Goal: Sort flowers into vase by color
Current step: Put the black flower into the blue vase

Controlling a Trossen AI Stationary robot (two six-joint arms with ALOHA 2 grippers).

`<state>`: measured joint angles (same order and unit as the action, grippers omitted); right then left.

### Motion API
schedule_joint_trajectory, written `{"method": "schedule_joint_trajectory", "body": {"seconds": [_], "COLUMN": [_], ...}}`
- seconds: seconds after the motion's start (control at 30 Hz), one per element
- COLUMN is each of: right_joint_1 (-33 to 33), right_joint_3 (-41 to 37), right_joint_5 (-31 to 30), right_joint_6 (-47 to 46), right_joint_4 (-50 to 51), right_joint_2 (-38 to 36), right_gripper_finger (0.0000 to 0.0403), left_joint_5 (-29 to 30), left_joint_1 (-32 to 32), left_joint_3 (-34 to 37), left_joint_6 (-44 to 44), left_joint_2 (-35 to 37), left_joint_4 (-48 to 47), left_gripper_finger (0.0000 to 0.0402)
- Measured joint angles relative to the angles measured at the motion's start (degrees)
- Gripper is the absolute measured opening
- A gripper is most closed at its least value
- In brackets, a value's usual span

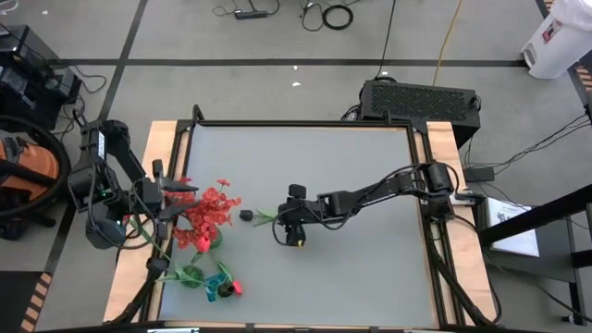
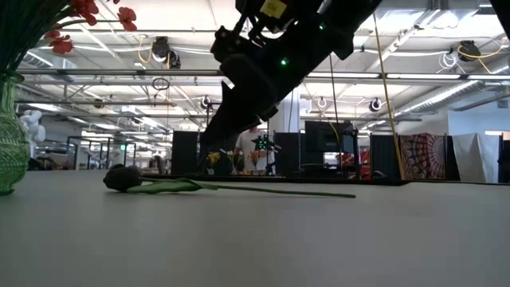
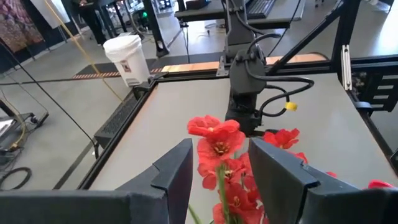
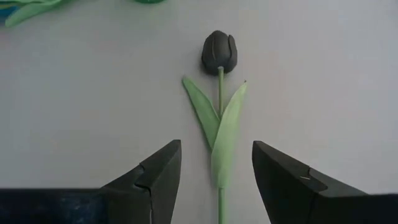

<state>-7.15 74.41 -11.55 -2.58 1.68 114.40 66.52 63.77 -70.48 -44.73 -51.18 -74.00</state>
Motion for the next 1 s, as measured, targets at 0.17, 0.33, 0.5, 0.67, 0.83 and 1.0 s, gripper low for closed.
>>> {"method": "schedule_joint_trajectory", "body": {"seconds": [0.17,0.33,0.5,0.67,0.83,1.0], "right_joint_1": [0.01,0.00,0.01,0.08,0.81,2.17], "right_joint_3": [0.02,0.04,0.00,-0.02,0.00,-0.01], "right_joint_5": [1.21,1.45,1.52,1.44,1.43,1.30], "right_joint_6": [-0.43,-0.93,-1.22,-1.30,-1.30,-1.30], "right_joint_4": [-0.12,-0.31,0.23,0.16,0.24,-0.09], "right_joint_2": [0.58,2.20,3.70,3.72,3.90,5.54], "right_gripper_finger": [0.0189,0.0189,0.0189,0.0189,0.0189,0.0189], "left_joint_5": [2.26,2.79,3.01,3.21,3.19,3.22], "left_joint_1": [0.00,0.00,0.00,0.00,0.00,0.00], "left_joint_3": [0.00,0.00,0.00,0.00,0.00,0.00], "left_joint_6": [0.02,0.49,0.55,0.46,0.46,0.46], "left_joint_2": [-2.13,-3.08,-2.52,-2.25,-2.25,-2.25], "left_joint_4": [0.00,-0.79,-1.97,-1.95,-1.63,-0.07], "left_gripper_finger": [0.0164,0.0164,0.0164,0.0164,0.0164,0.0164]}}
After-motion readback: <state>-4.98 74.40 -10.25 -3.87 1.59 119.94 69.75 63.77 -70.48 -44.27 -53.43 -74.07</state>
